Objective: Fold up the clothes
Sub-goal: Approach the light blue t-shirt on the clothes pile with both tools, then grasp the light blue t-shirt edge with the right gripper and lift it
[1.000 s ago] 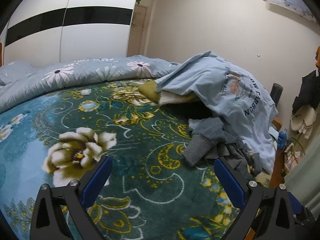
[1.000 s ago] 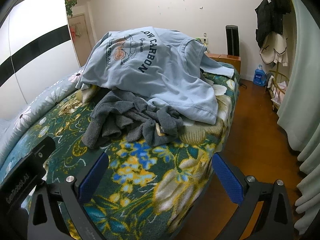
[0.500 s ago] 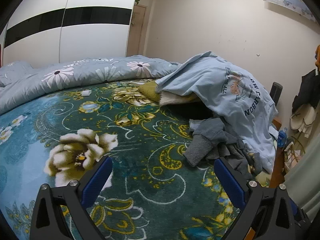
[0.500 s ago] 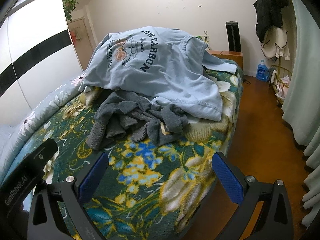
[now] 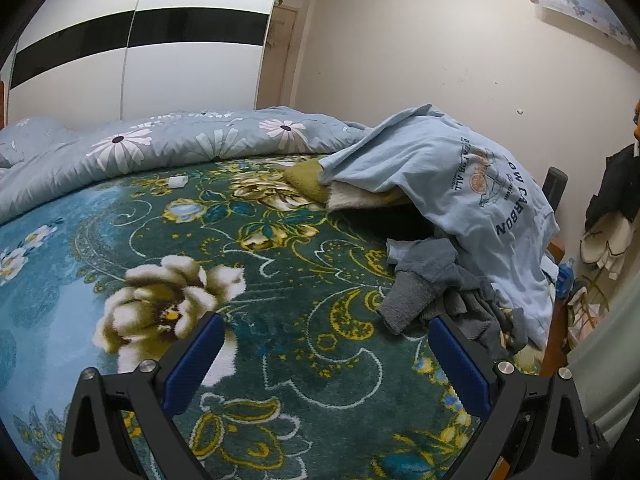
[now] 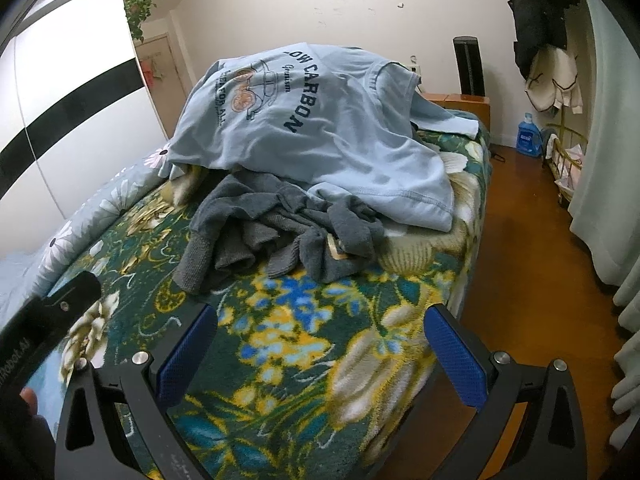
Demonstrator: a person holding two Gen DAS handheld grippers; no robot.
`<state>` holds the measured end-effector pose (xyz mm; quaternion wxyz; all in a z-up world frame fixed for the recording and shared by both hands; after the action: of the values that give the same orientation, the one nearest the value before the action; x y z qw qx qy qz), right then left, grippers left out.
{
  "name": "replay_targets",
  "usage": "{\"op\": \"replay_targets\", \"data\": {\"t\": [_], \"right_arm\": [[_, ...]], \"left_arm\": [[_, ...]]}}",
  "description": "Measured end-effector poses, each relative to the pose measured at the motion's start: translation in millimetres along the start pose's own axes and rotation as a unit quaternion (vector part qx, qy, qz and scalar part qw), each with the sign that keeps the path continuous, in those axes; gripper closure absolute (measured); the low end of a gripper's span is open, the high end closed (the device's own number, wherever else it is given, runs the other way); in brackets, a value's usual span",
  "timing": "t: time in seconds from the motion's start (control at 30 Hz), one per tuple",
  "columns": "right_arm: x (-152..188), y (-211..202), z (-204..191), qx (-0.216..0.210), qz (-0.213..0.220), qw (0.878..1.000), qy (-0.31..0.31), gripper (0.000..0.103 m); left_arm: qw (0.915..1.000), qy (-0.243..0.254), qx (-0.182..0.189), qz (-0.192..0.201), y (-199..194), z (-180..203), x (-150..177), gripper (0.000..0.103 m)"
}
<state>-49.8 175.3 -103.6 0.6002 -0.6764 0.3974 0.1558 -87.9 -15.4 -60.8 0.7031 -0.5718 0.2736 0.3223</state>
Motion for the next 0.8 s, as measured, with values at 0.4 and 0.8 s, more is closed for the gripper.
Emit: {"op": "replay_targets", "data": {"t": [0.4,0.8], "right_arm": [[1,-10,5,-0.016,-0.003,1.0,0.006,0.0],[-61,1,67,0.005,0.017,0.999,0.028,0.0]], "left_arm": [[0.9991,-0.034,-0.025,0.006,-1,-17,-8,0.0],[0.9971,-0.062,-0.044,0.003,10,-41,-18,0.0]]}}
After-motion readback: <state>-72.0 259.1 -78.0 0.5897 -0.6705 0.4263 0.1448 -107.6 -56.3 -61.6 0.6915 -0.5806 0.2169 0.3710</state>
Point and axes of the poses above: each gripper's, at about its wrist camera, not at the fingertips, and y roughly the way its jaws point, z to its right, x to its underside, the point moved 10 cm from there along y, roughly the way its jaws point, and after that the axes turned 6 degrees about -z, right-handed, at the moved point
